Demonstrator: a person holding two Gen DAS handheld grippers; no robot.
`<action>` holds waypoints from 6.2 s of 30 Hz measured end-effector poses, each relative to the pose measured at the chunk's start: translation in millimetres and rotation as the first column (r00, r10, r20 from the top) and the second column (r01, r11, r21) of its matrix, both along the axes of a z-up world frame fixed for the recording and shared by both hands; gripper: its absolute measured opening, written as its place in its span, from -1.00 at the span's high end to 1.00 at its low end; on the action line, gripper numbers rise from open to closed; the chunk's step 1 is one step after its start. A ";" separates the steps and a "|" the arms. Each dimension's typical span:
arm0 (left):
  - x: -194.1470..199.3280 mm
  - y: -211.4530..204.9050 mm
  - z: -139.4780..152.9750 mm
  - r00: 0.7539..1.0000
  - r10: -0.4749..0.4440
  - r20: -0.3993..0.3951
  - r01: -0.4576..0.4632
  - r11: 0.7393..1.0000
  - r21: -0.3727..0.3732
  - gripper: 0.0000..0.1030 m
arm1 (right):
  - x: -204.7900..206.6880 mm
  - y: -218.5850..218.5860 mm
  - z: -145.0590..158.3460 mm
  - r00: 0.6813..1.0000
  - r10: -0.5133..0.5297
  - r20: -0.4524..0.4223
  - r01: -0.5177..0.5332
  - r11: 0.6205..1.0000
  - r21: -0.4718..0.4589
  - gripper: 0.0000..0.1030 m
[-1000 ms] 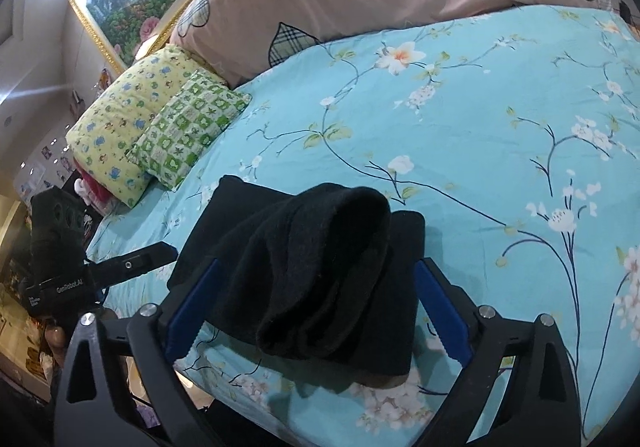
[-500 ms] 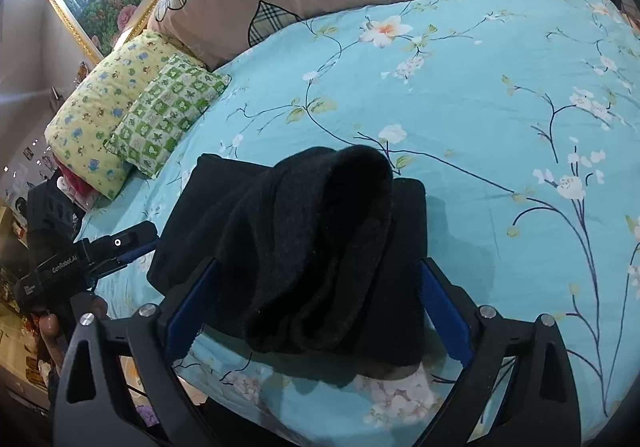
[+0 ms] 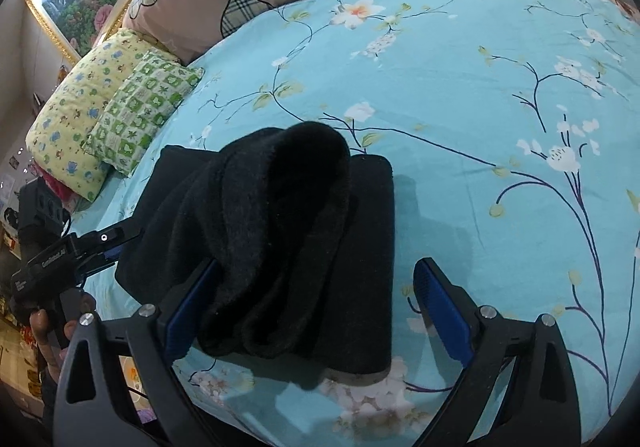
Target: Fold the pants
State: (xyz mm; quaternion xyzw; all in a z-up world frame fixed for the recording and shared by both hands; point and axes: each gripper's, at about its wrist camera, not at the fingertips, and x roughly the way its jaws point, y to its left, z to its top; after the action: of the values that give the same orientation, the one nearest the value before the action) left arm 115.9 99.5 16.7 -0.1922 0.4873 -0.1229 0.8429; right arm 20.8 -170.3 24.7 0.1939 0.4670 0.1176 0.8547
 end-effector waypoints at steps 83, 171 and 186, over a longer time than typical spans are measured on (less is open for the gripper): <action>75.5 113.5 8.4 0.956 0.272 0.113 -0.288 0.944 0.160 -0.09 | 191.8 92.0 -21.8 0.936 0.332 0.119 -0.349 0.922 0.169 -0.23; -17.3 60.6 27.5 0.939 0.232 0.255 -0.335 0.791 0.513 -0.67 | 91.6 164.2 20.9 0.843 0.455 0.286 -0.407 0.888 -0.213 -0.82; -17.8 57.4 30.0 0.939 0.223 0.262 -0.332 0.788 0.518 -0.67 | 91.6 160.5 25.1 0.843 0.443 0.306 -0.395 0.895 -0.207 -0.82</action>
State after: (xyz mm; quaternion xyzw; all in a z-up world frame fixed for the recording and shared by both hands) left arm 98.1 156.9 46.7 0.0034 0.3866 0.1317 0.9128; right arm 112.4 -9.8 49.8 0.0046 0.3477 0.3017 0.8877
